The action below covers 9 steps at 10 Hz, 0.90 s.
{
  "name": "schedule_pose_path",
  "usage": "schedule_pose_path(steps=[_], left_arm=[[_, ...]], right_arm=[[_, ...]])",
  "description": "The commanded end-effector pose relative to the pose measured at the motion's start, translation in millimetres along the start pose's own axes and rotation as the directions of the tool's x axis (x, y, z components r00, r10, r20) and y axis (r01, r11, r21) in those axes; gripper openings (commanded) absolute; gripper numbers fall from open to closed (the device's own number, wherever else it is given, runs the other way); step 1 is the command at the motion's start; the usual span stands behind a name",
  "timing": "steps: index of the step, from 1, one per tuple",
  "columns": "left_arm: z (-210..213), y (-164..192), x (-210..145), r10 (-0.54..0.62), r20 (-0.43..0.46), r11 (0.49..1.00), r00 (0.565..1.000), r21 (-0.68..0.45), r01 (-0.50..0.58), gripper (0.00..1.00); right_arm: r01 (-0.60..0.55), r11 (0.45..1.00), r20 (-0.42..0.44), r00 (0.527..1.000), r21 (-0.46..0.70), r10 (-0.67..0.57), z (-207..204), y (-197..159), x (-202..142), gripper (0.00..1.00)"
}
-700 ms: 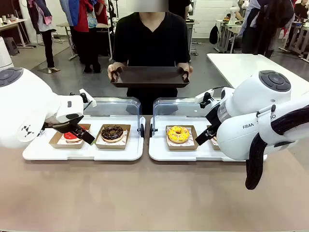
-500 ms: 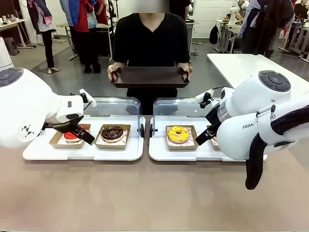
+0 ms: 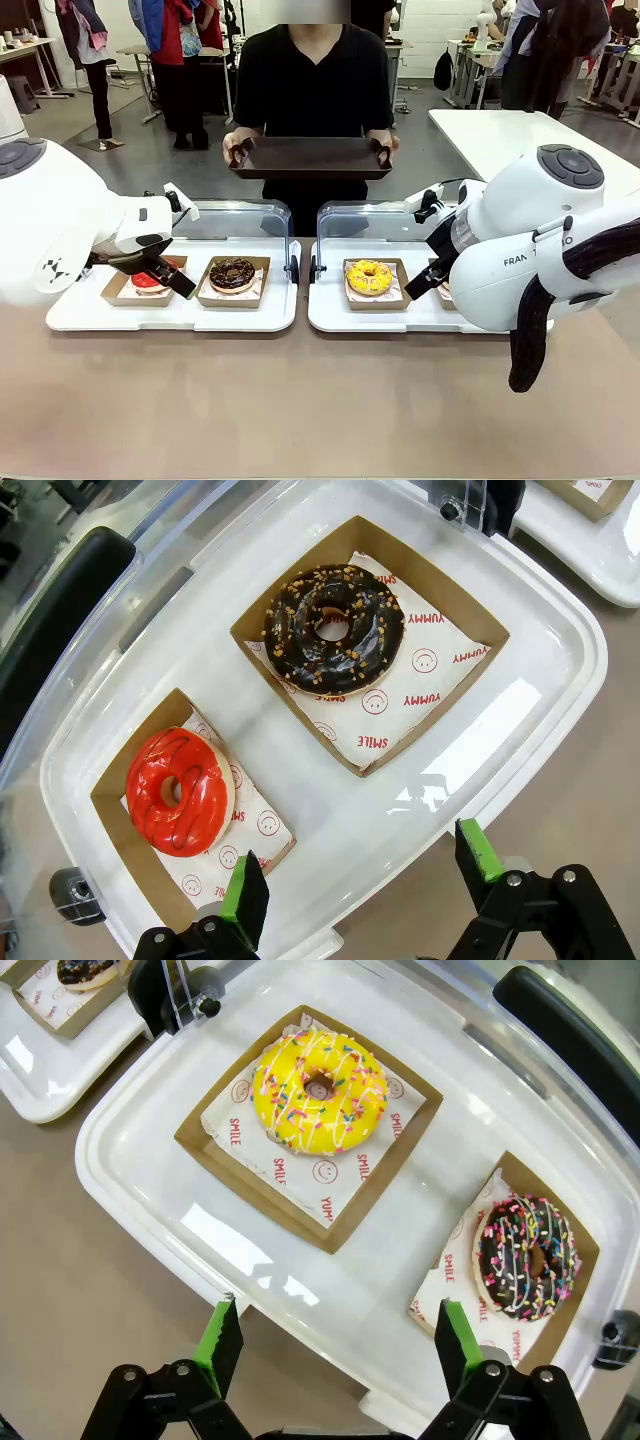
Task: Provide the desired donut to the person.
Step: Pick up and lift the Paper togo box containing the Donut pointed at by the person.
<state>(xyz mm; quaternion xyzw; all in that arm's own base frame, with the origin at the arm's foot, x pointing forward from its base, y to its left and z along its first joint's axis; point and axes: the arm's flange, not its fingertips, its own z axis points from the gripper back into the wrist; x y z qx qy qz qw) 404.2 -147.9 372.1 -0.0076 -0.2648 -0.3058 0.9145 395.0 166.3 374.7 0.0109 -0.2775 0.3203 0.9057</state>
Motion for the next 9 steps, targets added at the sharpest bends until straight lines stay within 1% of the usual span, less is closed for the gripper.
schedule_pose_path(steps=[1, 7, 8, 9], left_arm=[[0.0, -0.1, 0.0, 0.000, 0.000, 1.000, 1.000, 0.000, 0.000, 1.00], [0.0, 0.0, 0.0, 0.000, 0.000, 1.000, 1.000, 0.000, 0.000, 1.00], [18.1, -0.2, 6.1, -0.003, -0.037, 1.000, 0.999, -0.021, 0.002, 1.00], [49.4, -4.5, 10.4, -0.020, -0.049, 0.999, 0.999, -0.049, 0.018, 1.00]], right_arm=[[0.000, 1.000, 0.000, 1.000, 0.000, 0.000, 0.0, 0.1, 0.0, 1.00], [0.000, 1.000, 0.000, 1.000, 0.000, 0.000, 0.0, 0.0, 0.0, 1.00], [-0.018, 1.000, -0.043, 0.999, 0.006, 0.018, 19.0, -1.9, 4.6, 1.00], [-0.048, 0.998, -0.090, 0.995, 0.051, 0.053, 46.8, -4.4, 7.2, 1.00]])
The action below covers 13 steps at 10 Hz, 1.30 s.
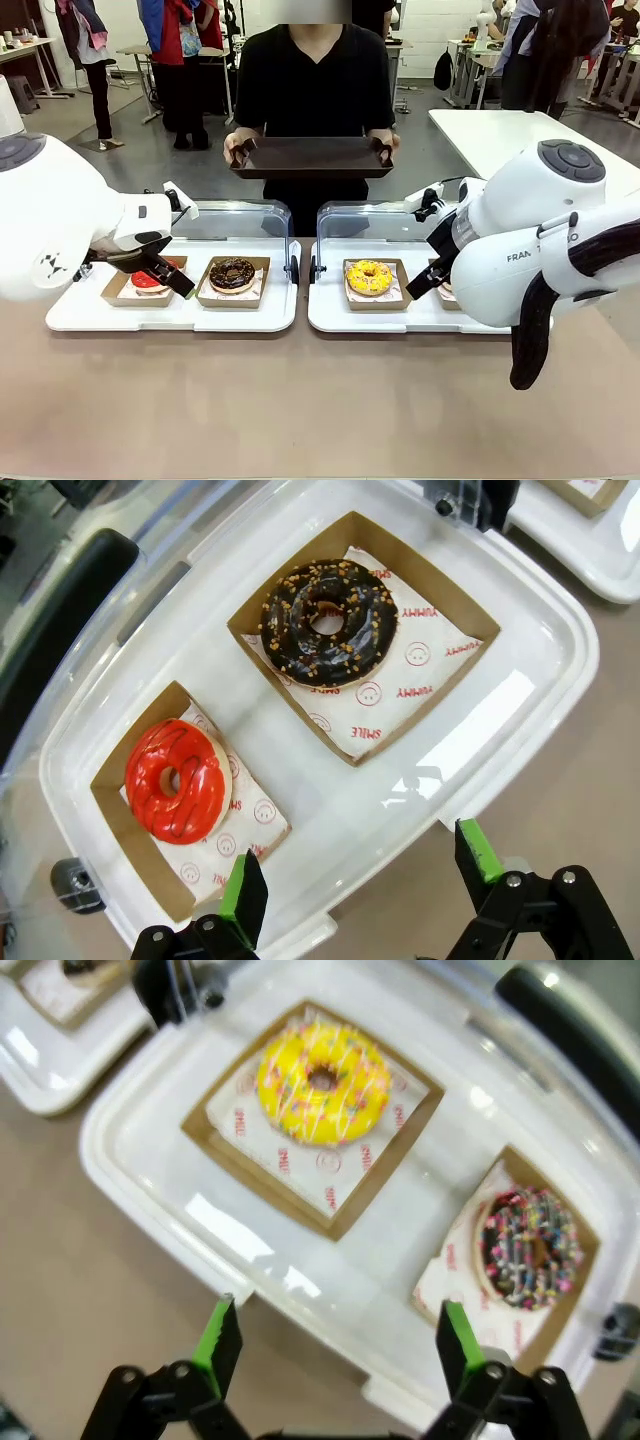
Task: Provide the desired donut to the person.
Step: Pick up and lift the Paper togo box containing the Donut pointed at by the person.
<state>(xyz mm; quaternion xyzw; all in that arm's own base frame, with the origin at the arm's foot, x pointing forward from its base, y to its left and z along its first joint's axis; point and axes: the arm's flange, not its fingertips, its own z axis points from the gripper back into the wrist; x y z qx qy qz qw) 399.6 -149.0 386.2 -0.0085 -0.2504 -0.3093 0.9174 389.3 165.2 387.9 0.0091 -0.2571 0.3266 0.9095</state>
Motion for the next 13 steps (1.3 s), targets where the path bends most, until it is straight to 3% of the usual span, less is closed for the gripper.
schedule_pose_path(steps=[1, 3, 5, 7, 8, 12, 13], left_arm=[[76.5, 4.6, 20.7, -0.053, -0.050, 0.998, 0.997, -0.028, 0.051, 1.00], [138.1, 21.6, 42.3, -0.073, -0.066, 0.997, 0.995, -0.016, 0.072, 1.00], [182.6, 40.0, 65.4, -0.031, -0.041, 0.999, 0.999, 0.022, 0.032, 1.00], [193.5, 48.3, 69.1, 0.006, -0.027, 0.998, 1.000, 0.060, -0.004, 1.00], [202.7, 37.1, 63.5, -0.018, -0.022, 1.000, 1.000, 0.012, 0.018, 1.00], [203.5, 41.7, 68.0, -0.010, -0.025, 1.000, 1.000, 0.022, 0.010, 1.00], [207.3, 94.6, 69.8, 0.030, -0.039, 0.953, 0.999, -0.300, -0.041, 1.00]], right_arm=[[-0.038, 0.999, -0.099, 0.994, 0.034, 0.042, 70.9, -9.6, 10.0, 1.00], [-0.041, 0.999, -0.136, 0.990, -0.014, 0.039, 140.7, -16.7, 19.1, 1.00], [-0.005, 0.997, -0.072, 0.997, -0.072, 0.000, 203.9, -17.0, 36.4, 1.00], [0.018, 0.994, -0.068, 0.997, -0.106, -0.025, 208.9, -21.2, 42.0, 1.00], [-0.001, 0.999, -0.050, 0.999, -0.049, -0.001, 223.4, -16.5, 32.4, 1.00], [0.003, 0.998, -0.046, 0.999, -0.056, -0.005, 228.1, -18.4, 35.5, 1.00], [0.019, 0.952, -0.056, 0.998, 0.305, -0.001, 237.8, -65.5, 38.1, 1.00]])
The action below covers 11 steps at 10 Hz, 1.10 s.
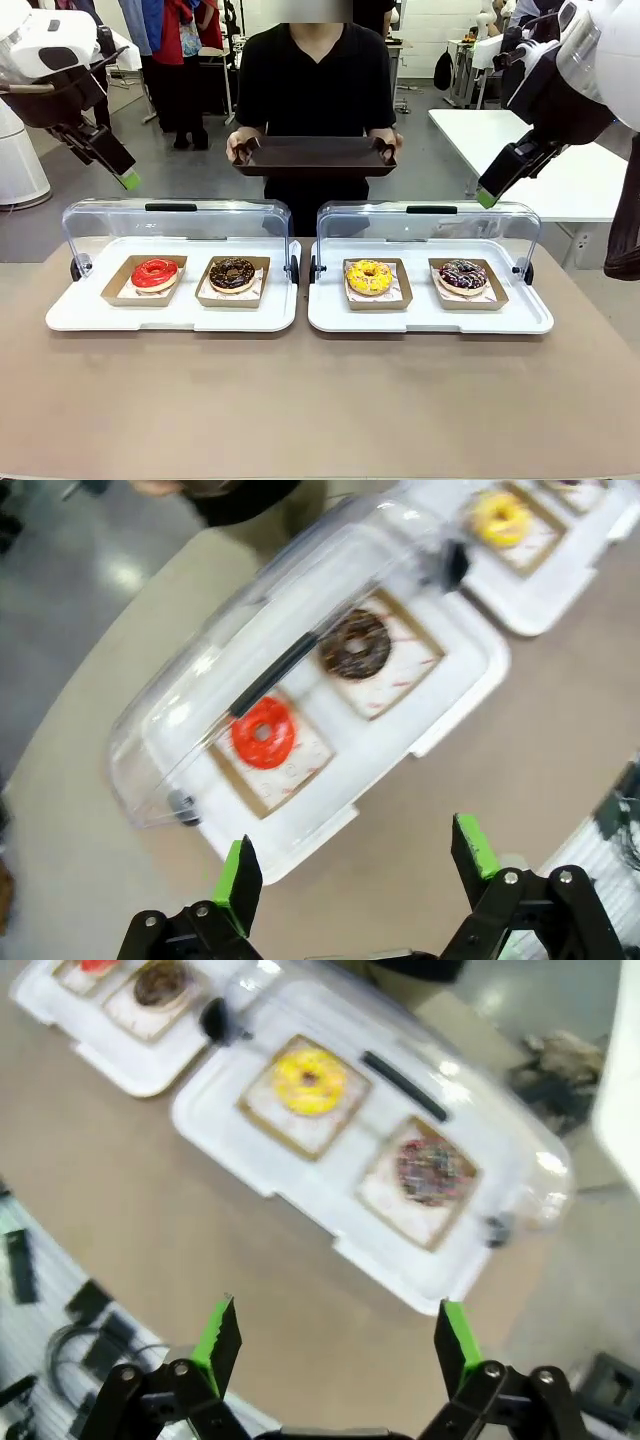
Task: Provide the desired donut to the person.
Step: Pick up and lift the Paper togo box containing the Donut pointed at by the person.
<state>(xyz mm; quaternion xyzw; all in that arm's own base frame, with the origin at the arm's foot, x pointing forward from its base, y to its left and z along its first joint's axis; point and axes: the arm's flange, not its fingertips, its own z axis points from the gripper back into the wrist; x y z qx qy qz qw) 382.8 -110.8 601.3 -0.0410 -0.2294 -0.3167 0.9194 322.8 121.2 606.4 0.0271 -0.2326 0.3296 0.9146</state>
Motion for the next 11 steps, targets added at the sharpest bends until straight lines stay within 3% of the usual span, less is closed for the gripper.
schedule_pose_path(steps=[1, 2, 4, 5, 8, 10, 11], left_arm=[[14.1, 72.4, -1.0, -0.008, 0.002, 0.915, 1.000, -0.404, 0.008, 1.00], [15.9, 90.3, -10.1, -0.011, 0.021, 0.846, 1.000, -0.532, 0.020, 1.00], [24.2, 122.0, -17.4, -0.068, 0.095, 0.777, 0.993, -0.620, 0.112, 1.00], [21.6, 142.1, -26.3, -0.125, 0.184, 0.729, 0.975, -0.649, 0.216, 1.00], [17.7, 182.0, -71.2, -0.144, 0.366, 0.701, 0.919, -0.618, 0.356, 1.00], [24.8, 185.6, -92.0, -0.197, 0.481, 0.668, 0.855, -0.572, 0.476, 1.00], [30.6, 186.1, -98.5, -0.161, 0.556, 0.665, 0.816, -0.550, 0.506, 1.00]], right_arm=[[-0.018, 0.915, -0.006, 1.000, 0.403, 0.023, 21.3, -72.7, -1.6, 1.00], [-0.031, 0.876, 0.020, 1.000, 0.481, 0.025, 29.0, -98.9, -11.5, 1.00], [-0.105, 0.791, 0.127, 0.991, 0.602, 0.035, 37.8, -138.5, -24.3, 1.00], [-0.141, 0.757, 0.194, 0.981, 0.638, 0.020, 35.5, -164.3, -38.6, 1.00], [-0.191, 0.742, 0.280, 0.960, 0.643, 0.005, 17.1, -211.9, -87.5, 1.00], [-0.340, 0.680, 0.400, 0.914, 0.650, 0.074, 13.6, -225.3, -120.5, 1.00], [-0.370, 0.678, 0.462, 0.885, 0.635, 0.051, 15.4, -228.5, -131.6, 1.00]])
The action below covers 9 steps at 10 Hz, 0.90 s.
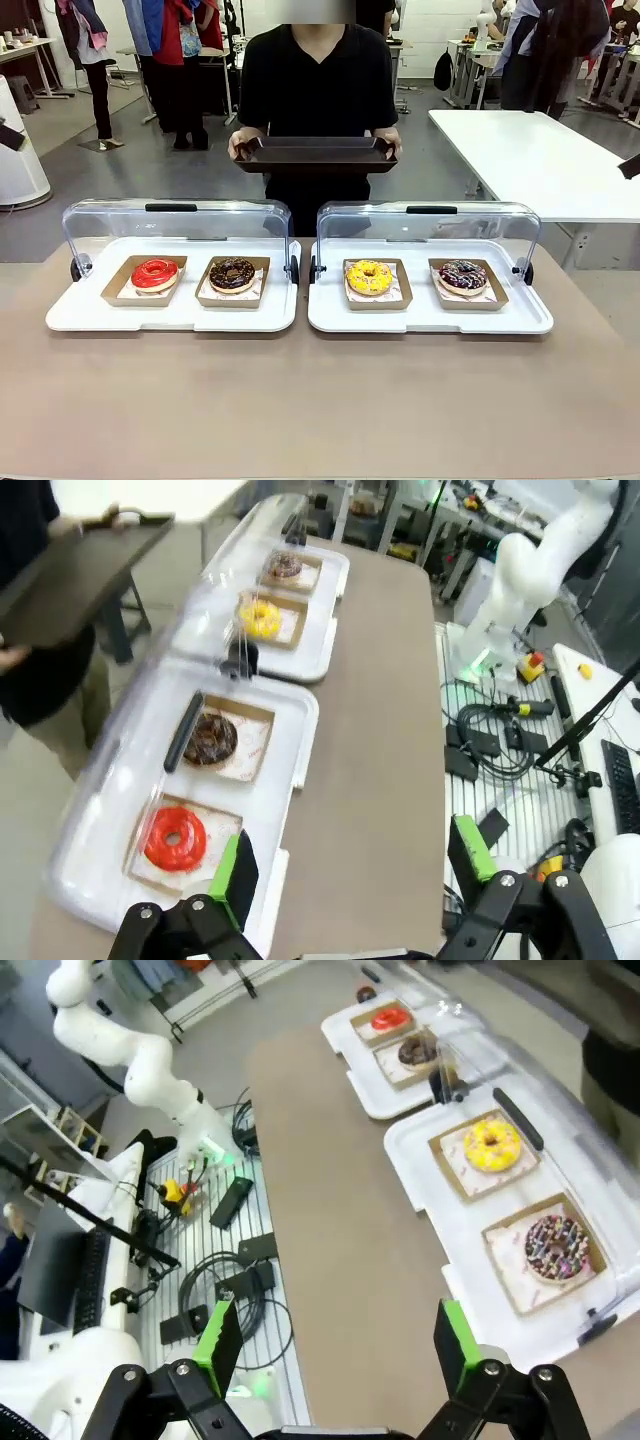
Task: Provide the desired donut to the person.
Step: Pick up and lift the Paper togo box containing the Donut pointed at by the person.
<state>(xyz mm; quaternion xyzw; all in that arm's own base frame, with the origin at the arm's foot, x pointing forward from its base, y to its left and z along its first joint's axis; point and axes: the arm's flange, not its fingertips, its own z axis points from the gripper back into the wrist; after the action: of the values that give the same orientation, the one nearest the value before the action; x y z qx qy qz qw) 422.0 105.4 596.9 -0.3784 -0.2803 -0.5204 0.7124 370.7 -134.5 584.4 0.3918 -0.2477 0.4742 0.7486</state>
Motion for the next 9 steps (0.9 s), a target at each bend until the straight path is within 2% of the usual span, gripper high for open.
schedule_pose_path(steps=[1, 3, 9], left_arm=[[0.5, -14.9, 0.5, -0.063, 0.115, 0.998, 0.991, 0.001, 0.063, 1.00], [5.2, -21.1, 1.5, -0.071, 0.118, 0.997, 0.990, 0.016, 0.070, 1.00], [6.1, -27.5, -2.3, -0.040, 0.097, 0.999, 0.994, 0.026, 0.038, 1.00]], right_arm=[[-0.068, 0.997, 0.108, 0.992, 0.027, 0.064, 8.0, 4.5, -7.3, 1.00], [-0.088, 0.996, 0.185, 0.979, 0.009, 0.085, 17.7, 12.3, -12.2, 1.00], [-0.081, 0.997, 0.188, 0.979, 0.005, 0.078, 27.9, 22.9, -12.9, 1.00]])
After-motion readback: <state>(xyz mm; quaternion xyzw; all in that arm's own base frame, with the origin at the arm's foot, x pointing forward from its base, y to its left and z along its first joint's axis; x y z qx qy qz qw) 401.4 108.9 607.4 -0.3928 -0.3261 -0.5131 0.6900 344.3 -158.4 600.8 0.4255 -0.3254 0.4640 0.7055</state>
